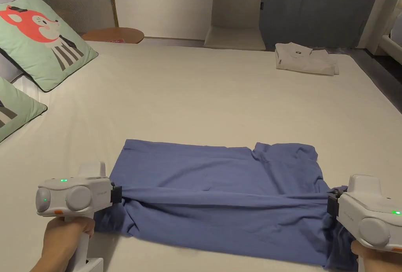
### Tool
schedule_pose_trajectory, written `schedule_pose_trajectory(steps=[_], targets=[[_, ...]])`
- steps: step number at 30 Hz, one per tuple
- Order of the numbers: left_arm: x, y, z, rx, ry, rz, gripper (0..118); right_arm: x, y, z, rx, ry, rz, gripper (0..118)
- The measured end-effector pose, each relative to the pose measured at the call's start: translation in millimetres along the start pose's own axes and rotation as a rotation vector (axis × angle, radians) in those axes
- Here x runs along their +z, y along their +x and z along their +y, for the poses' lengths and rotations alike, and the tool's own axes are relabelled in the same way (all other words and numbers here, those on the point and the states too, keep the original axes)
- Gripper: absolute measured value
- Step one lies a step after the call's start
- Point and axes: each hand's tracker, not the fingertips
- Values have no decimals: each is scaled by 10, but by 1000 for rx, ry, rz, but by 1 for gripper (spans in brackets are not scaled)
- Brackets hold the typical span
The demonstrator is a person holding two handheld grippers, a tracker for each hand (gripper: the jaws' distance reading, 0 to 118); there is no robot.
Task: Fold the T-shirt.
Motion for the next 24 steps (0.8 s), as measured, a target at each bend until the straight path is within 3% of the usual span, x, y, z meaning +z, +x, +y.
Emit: schedule_pose_trajectory(steps=[4, 9, 11, 12, 14, 16, 17, 24], targets=[[-290, 61, -12, -28, -58, 28, 7, -426, 46, -84, -6, -83, 3, 6], [-324, 108, -61, -42, -66, 50, 7, -509, 23, -179, -11, -173, 9, 6], [-234, 140, -34, -47, -70, 55, 14, -473, 50, -178, -21, -155, 5, 9], [-168, 148, -15, -30, -64, 49, 23, -397, 48, -137, -32, -139, 10, 17], [-24, 145, 44, 0, 6, 16, 69, -177, 5, -25, -29, -94, 21, 60], [179, 167, 111, 11, 88, -14, 104, 82, -32, 85, -22, -11, 29, 93], [323, 205, 128, 13, 144, -29, 109, 231, -49, 133, -19, 35, 36, 97], [1422, 501, -3, -33, 493, -109, 109, 1307, -227, 289, -16, 333, 64, 98]])
